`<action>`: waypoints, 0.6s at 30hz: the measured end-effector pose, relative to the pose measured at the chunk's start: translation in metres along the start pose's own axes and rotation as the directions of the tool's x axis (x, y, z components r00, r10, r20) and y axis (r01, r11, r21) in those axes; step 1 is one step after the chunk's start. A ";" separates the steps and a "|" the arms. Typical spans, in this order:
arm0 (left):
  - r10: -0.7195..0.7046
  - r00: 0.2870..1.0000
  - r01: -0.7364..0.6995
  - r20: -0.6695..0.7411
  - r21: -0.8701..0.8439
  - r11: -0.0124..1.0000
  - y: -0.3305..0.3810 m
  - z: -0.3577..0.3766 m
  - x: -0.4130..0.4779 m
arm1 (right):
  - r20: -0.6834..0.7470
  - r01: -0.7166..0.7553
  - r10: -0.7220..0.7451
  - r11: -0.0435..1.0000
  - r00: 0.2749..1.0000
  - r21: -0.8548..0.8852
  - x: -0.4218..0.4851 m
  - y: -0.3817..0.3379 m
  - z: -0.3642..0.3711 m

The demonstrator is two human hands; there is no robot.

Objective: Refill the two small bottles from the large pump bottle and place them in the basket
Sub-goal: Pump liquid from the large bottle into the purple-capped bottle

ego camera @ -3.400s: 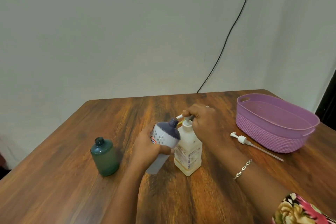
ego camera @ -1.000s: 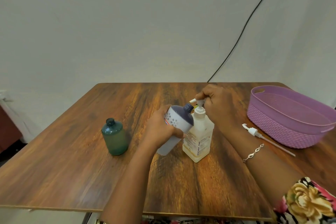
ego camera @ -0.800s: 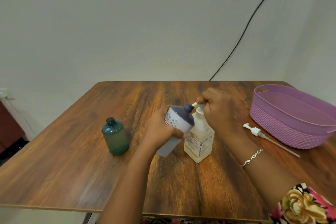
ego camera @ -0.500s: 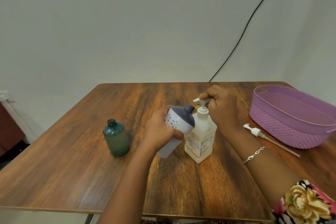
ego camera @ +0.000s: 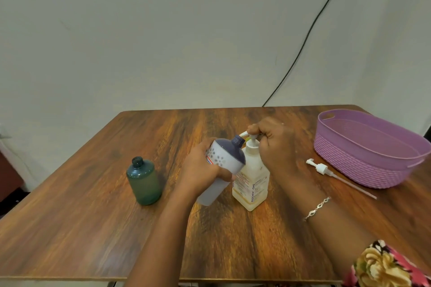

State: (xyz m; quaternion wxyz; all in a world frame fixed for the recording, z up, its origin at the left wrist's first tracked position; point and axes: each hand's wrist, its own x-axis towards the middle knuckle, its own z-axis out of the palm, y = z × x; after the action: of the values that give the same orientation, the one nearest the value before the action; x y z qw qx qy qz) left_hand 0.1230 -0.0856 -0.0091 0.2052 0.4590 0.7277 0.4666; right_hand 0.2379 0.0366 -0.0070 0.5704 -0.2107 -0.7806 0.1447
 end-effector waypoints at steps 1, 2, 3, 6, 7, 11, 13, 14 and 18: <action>0.001 1.000 -0.001 0.000 0.005 1.000 -0.001 0.000 0.000 | -0.008 0.017 -0.017 1.000 1.000 -0.016 -0.004 0.000 0.002; -0.001 1.000 0.001 -0.001 0.008 1.000 -0.001 0.001 0.000 | -0.005 0.025 -0.025 0.999 1.000 -0.028 -0.006 0.000 0.005; -0.005 1.000 0.005 -0.001 0.012 1.000 -0.001 0.002 0.000 | 0.001 0.022 -0.022 0.999 1.000 -0.032 -0.007 0.001 0.006; -0.010 1.000 0.010 0.003 0.005 1.000 -0.001 0.001 0.000 | 0.002 -0.018 0.018 1.000 1.000 0.008 -0.008 0.002 0.003; -0.008 1.000 0.008 0.002 0.002 1.000 0.000 0.000 0.000 | -0.003 -0.022 0.022 0.999 1.000 0.040 -0.006 0.001 0.000; -0.001 1.000 0.001 -0.005 0.012 1.000 0.000 -0.002 0.001 | -0.013 -0.052 0.053 0.995 0.998 0.091 0.003 0.000 -0.003; -0.004 1.000 0.004 0.000 0.013 1.000 -0.001 -0.002 0.002 | -0.043 -0.030 0.032 0.998 0.999 0.046 -0.002 -0.001 0.003; -0.005 1.000 0.005 0.004 0.015 1.000 -0.001 -0.001 0.002 | -0.045 -0.016 0.017 1.000 0.999 0.014 -0.006 -0.001 0.005; -0.005 1.000 0.005 0.004 0.004 1.000 0.000 0.001 0.004 | 0.027 -0.008 0.009 0.999 1.000 -0.034 -0.012 0.001 0.006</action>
State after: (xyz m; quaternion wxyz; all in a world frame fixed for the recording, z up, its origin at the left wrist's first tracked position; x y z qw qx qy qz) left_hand 0.1218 -0.0821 -0.0093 0.2070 0.4584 0.7294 0.4636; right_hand 0.2356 0.0311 -0.0194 0.5556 -0.2217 -0.7896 0.1365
